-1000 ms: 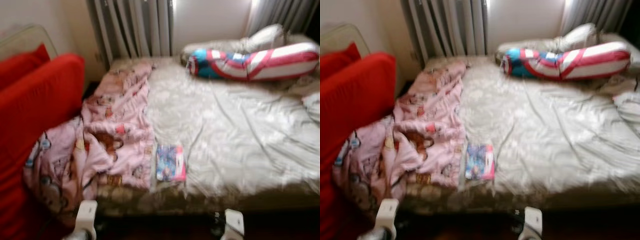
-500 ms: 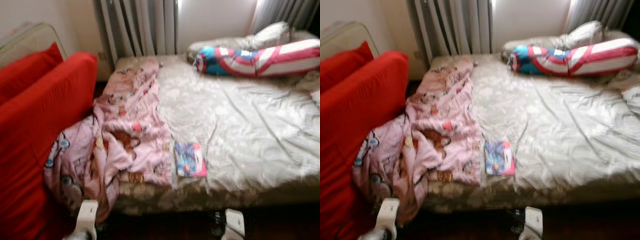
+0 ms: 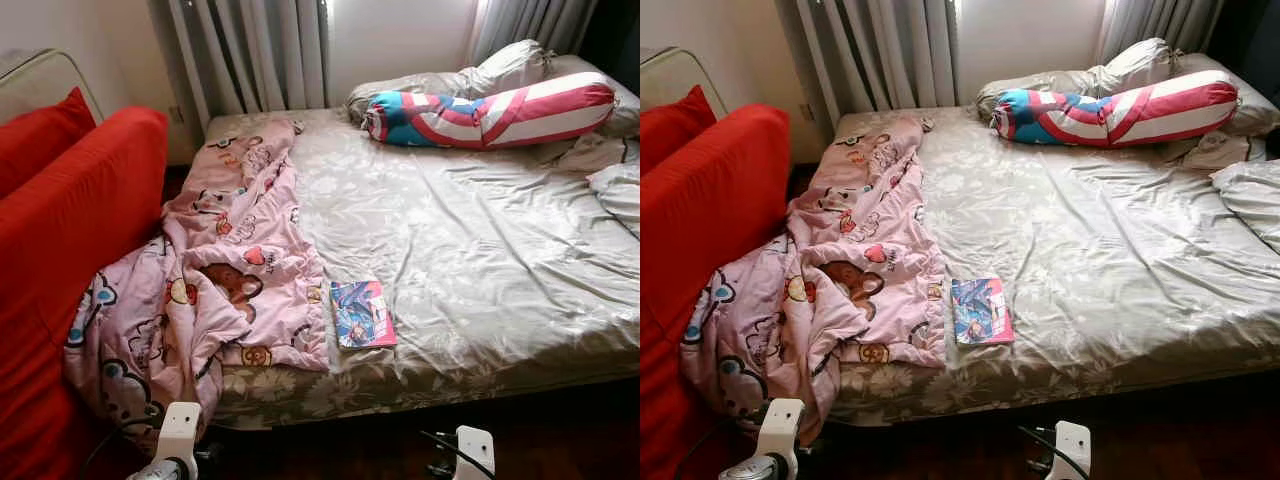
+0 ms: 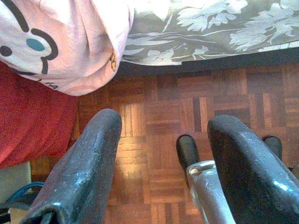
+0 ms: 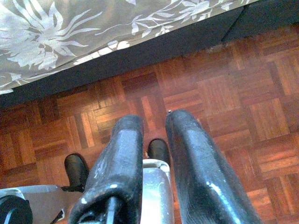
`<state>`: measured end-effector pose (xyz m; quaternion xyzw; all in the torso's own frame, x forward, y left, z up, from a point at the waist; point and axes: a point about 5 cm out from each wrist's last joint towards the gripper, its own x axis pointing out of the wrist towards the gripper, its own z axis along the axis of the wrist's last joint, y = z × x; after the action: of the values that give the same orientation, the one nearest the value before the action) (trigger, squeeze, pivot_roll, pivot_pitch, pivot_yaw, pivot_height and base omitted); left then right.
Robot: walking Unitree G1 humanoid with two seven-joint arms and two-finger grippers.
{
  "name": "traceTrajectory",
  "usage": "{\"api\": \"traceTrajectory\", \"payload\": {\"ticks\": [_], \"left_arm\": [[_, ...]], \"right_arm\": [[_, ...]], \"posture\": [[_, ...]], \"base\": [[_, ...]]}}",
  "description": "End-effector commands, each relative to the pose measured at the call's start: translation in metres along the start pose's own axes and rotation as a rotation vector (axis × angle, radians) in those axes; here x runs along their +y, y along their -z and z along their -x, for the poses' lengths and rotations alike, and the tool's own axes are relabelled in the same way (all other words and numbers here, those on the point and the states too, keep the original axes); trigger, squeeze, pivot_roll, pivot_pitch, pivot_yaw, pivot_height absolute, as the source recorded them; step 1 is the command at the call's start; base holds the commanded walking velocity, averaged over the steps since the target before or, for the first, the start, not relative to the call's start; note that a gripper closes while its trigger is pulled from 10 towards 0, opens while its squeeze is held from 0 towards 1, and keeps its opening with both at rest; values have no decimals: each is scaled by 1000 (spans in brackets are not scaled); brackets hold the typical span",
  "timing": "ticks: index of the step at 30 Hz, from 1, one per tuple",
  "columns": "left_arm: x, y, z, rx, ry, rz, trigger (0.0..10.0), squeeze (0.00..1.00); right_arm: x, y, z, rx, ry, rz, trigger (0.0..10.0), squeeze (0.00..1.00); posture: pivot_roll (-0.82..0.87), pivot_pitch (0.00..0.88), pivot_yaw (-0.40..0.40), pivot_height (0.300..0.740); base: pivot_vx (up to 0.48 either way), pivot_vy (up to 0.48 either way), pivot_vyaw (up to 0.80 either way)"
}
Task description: Clean up the room
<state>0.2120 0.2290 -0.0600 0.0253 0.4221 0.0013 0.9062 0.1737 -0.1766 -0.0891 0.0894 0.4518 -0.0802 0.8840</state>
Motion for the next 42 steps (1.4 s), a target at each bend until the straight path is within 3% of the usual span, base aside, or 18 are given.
{"api": "traceTrajectory", "payload": {"ticks": [1,10,15,27,42], "left_arm": [[0,1,0,11,2,7,10000,0],[-1,1,0,12,8,11,10000,0],[-4,0,-1,10,14,16,10000,0],[-12,-1,-2,4,31,24,10000,0],[-9,0,-2,11,37,11,10000,0]], "right_arm": [[1,-1,0,0,-6,7,10000,0],[0,-4,-1,-8,-21,65,10000,0],[-2,-4,0,-8,-8,32,10000,0],[-9,-8,-1,-16,-5,53,10000,0],[-6,-6,0,-9,-10,65,10000,0]], "posture": [[-91,0,40,740],[-94,0,36,740],[-109,0,30,740],[-99,0,4,740],[-115,0,18,740]], "base": [[0,0,0],[0,0,335],[0,0,320],[0,0,0],[267,0,0]]}}
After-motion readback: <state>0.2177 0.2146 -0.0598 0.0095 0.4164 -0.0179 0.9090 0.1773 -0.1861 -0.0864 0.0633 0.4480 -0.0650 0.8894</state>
